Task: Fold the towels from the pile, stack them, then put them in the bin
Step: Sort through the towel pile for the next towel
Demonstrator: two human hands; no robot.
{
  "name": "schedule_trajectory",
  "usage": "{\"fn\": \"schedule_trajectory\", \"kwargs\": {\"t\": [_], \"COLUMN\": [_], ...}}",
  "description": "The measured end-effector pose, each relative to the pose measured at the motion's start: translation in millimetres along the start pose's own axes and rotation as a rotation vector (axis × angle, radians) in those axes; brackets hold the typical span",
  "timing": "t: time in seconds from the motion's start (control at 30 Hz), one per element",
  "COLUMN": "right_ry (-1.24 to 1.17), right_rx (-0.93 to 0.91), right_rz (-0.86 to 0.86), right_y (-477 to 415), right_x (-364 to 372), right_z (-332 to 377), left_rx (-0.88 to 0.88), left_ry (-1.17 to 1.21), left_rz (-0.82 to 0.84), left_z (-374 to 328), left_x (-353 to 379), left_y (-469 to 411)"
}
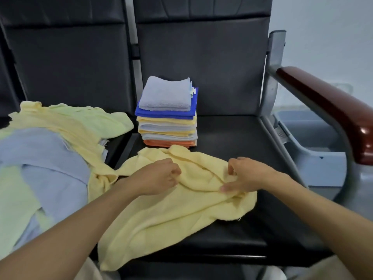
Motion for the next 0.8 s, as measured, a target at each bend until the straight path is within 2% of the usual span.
{"fn": "schedule_trajectory", "kwargs": {"t": [0.1, 0.17, 0.23, 0.33, 0.4, 0.43, 0.5, 0.53, 0.63, 0.7, 0.77, 0.8], "right_ry": [-0.004, -0.167, -0.545, -1.415, -1.758, -1.835, -1.789, -1.663, -0.948, -0.552, -0.393, -0.424], "right_rx": [-0.023, -0.017, 0.045, 0.238, 0.363, 0.401, 0.43, 0.421, 0.335, 0.319, 0.337, 0.341], "right_rz": [-0.067, -0.138, -0.246, -0.377, -0.41, -0.392, -0.311, -0.278, -0.227, -0.119, -0.036, -0.04], "right_y": [-4.4, -8.6, -9.7, -11.6, -13.9, -15.0, -15.9, -15.5, -10.2, -6.9, -5.8, -6.2], "right_x": [0.5, -6.7, -18.4, -22.6, -16.6, -12.7, -6.2, -4.8, -10.1, -9.2, -4.5, -3.6], "right_z": [-5.1, -14.5, -27.1, -50.8, -62.3, -65.8, -66.9, -66.6, -61.3, -57.4, -56.8, -57.7], "left_rx": [0.002, -0.01, -0.029, -0.054, -0.066, -0.068, -0.063, -0.067, -0.075, -0.054, -0.009, 0.01], "left_ry": [-0.09, -0.178, -0.196, -0.215, -0.231, -0.236, -0.238, -0.229, -0.226, -0.312, -0.388, -0.403], "left_rz": [-0.041, -0.085, -0.119, -0.108, -0.086, -0.079, -0.084, -0.093, -0.097, -0.081, -0.085, -0.076], "left_z": [-5.1, -4.7, -1.0, 2.2, 1.7, 1.4, 0.6, 0.1, -3.3, -10.5, -17.6, -20.0], "left_x": [1.2, 1.4, 2.2, 2.7, 2.1, 2.1, 1.2, 0.3, -1.4, -1.8, -3.3, -4.2], "left_y": [-1.3, -3.2, -6.3, -9.9, -11.5, -12.4, -12.6, -12.3, -11.4, -11.6, -12.2, -12.3]}}
Point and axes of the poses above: each hand's wrist, its own y-axis away from the middle knuckle, its own x-axis out of the palm, z = x × y, the point moved 5 cm from there along -y, towards the middle knuckle, and after that the axes turned 1 degree about x, right-handed, at the moved point
